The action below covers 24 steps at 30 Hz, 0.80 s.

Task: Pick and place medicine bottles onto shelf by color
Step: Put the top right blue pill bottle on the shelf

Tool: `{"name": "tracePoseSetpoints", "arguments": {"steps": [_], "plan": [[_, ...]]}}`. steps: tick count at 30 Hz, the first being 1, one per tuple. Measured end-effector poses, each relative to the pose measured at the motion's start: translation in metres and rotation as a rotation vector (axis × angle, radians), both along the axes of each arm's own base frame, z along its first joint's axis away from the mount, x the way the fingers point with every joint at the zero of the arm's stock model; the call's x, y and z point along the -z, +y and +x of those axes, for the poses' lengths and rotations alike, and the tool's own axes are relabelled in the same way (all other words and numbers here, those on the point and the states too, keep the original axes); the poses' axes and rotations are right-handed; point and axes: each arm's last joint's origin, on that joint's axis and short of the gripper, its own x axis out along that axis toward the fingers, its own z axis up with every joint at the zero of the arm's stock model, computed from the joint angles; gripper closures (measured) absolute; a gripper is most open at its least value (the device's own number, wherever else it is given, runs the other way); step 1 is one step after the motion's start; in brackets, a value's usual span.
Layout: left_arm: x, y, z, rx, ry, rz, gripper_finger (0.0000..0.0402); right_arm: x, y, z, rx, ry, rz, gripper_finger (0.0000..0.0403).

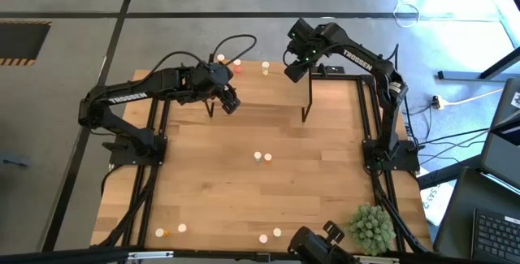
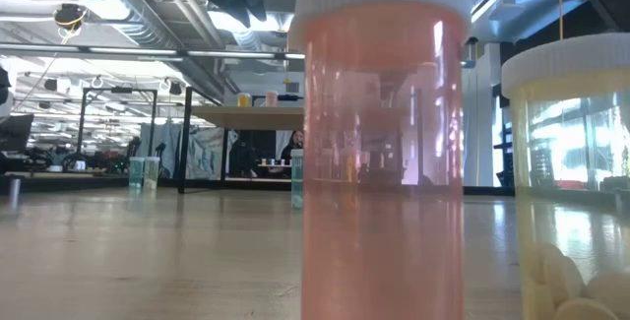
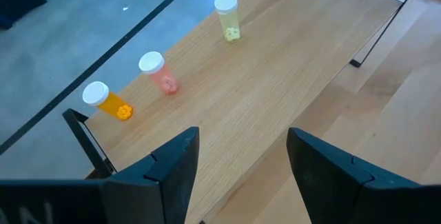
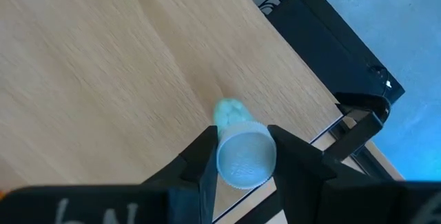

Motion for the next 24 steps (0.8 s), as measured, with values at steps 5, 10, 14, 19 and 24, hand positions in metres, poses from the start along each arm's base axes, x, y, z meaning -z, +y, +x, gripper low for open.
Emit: {"name": "tracePoseSetpoints", "arguments": {"steps": [5,10,14,19,24], "plan": [[0.0001,0.0000,0.0000,0.000,0.000,0.000,0.0187,-0.0003,-0.0006,0.0008,0.001,-0.009,-0.007,0.0286],[0.0000,-0.0001,0.0000,0.000,0.000,0.000,0.0187,-0.0003,-0.0002,0.0012,-0.006,-0.022,0.009,0.0286],[0.0000,0.0000,0.0000,0.000,0.000,0.000,0.0187,-0.0003,-0.0001,0.0012,-0.006,-0.023,0.011,0.0286],[0.0001,-0.0001,0.0000,0.000,0.000,0.000,0.0187,-0.0003,-0.0002,0.0011,0.002,-0.025,0.013,0.0286],[0.0000,-0.0001,0.0000,0.000,0.000,0.000,0.0187,-0.0004,-0.0002,0.0014,0.014,-0.030,0.015,0.0286]]}}
